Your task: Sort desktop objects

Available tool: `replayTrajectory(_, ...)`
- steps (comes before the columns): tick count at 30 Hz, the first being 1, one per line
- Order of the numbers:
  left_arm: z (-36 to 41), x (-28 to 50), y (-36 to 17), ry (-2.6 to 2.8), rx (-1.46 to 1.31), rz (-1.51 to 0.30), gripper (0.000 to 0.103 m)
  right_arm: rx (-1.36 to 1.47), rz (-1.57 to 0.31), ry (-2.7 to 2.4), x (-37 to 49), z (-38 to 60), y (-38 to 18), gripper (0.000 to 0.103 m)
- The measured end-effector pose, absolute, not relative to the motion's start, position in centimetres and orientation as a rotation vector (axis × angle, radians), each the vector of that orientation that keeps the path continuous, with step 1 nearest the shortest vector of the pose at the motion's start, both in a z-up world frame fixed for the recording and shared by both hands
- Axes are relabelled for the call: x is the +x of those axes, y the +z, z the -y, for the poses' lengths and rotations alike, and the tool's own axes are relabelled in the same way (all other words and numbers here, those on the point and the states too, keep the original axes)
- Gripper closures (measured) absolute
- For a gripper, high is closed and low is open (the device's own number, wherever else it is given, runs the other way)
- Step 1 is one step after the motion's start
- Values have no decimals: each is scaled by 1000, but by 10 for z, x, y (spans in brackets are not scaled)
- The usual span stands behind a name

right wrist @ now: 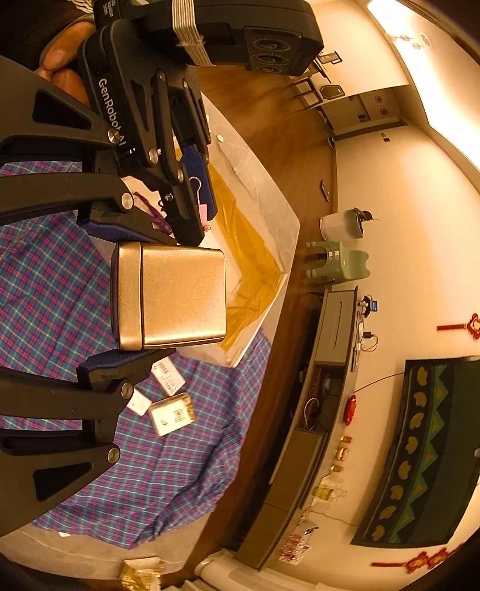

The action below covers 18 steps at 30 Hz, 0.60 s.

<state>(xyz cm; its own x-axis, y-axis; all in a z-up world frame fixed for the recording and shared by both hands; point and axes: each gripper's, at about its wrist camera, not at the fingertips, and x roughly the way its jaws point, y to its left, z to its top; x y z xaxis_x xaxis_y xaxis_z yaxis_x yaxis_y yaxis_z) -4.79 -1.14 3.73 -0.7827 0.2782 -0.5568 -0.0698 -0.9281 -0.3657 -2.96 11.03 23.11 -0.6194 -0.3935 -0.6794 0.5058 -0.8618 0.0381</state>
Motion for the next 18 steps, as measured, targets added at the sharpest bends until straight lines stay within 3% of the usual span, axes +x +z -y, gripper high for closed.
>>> replayTrajectory(18,58,-68,29,2792,-998,641,66,950,-307,-2383,-56,-61,237,53)
